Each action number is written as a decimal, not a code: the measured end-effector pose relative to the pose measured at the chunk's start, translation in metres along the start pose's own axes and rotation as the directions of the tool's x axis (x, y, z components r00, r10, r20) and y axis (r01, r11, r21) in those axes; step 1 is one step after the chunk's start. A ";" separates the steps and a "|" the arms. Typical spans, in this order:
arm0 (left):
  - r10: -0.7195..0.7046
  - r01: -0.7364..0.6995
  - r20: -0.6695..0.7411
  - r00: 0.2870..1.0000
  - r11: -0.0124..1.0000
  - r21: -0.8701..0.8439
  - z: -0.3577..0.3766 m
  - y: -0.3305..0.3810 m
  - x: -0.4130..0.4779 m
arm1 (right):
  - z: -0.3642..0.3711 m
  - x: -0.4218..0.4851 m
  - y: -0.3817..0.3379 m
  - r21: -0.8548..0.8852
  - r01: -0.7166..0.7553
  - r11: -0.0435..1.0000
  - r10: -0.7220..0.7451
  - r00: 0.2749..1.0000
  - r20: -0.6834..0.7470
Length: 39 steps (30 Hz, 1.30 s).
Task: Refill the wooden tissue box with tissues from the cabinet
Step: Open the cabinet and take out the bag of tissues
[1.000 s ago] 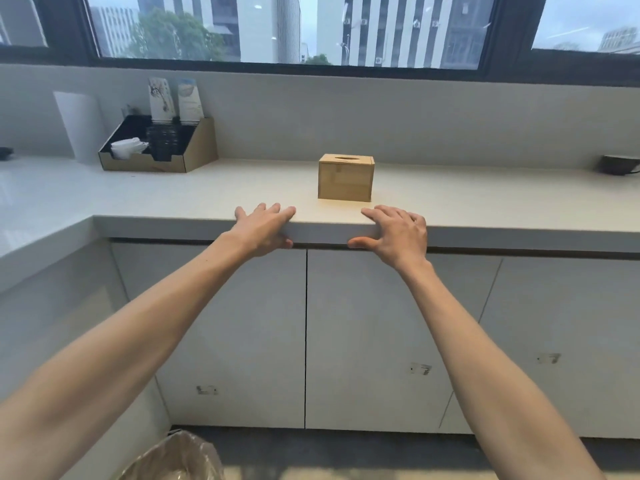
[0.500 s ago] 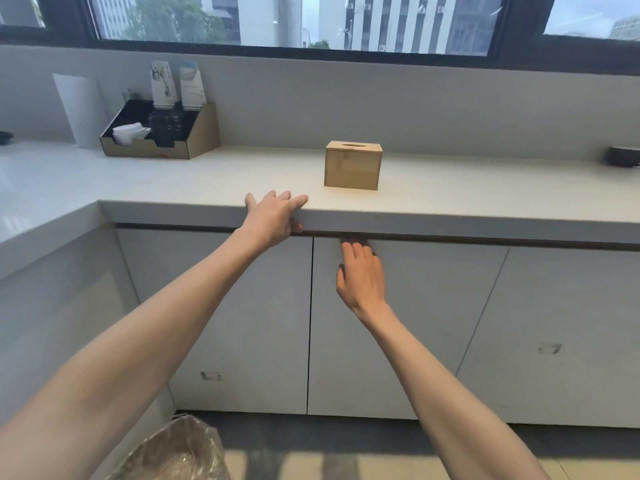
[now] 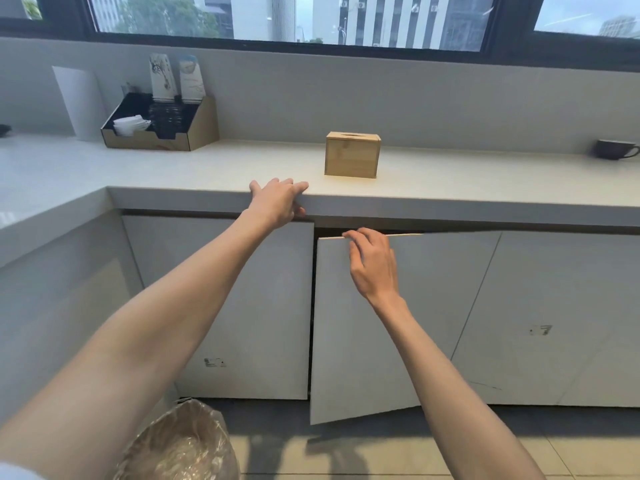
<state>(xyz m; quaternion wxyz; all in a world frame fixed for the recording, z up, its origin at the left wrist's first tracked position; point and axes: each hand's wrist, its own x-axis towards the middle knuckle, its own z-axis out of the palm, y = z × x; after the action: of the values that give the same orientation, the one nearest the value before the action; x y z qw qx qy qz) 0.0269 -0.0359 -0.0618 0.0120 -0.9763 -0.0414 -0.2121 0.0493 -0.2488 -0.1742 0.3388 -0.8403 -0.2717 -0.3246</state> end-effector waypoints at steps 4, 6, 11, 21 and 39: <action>-0.014 0.014 -0.021 1.000 1.000 0.002 0.002 0.001 0.000 | -0.041 -0.005 -0.016 -0.197 -0.059 0.979 0.054 0.998 -0.033; -0.019 0.019 -0.038 0.999 1.000 0.003 0.004 0.001 -0.001 | -0.062 -0.007 -0.023 -0.208 -0.134 0.969 0.138 0.990 0.002; 0.019 -0.019 -0.098 0.995 1.000 -0.006 0.007 0.000 -0.006 | -0.140 -0.046 -0.018 -0.149 -0.248 0.957 0.271 0.950 0.154; 0.028 -0.025 -0.045 0.999 0.997 0.067 0.014 -0.002 -0.004 | -0.258 -0.065 0.067 -0.540 -0.267 0.798 0.589 0.530 0.610; 0.329 -0.327 -0.135 0.935 0.944 0.039 0.042 0.157 0.053 | -0.193 -0.008 0.111 -0.777 -0.370 0.510 0.670 0.737 0.089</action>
<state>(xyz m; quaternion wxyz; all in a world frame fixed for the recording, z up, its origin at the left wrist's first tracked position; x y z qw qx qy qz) 0.1059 -0.1861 -0.0789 0.0577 -0.9522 0.1211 -0.2746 0.0500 -0.4635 -0.1158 0.0075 -0.9895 0.0883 -0.1140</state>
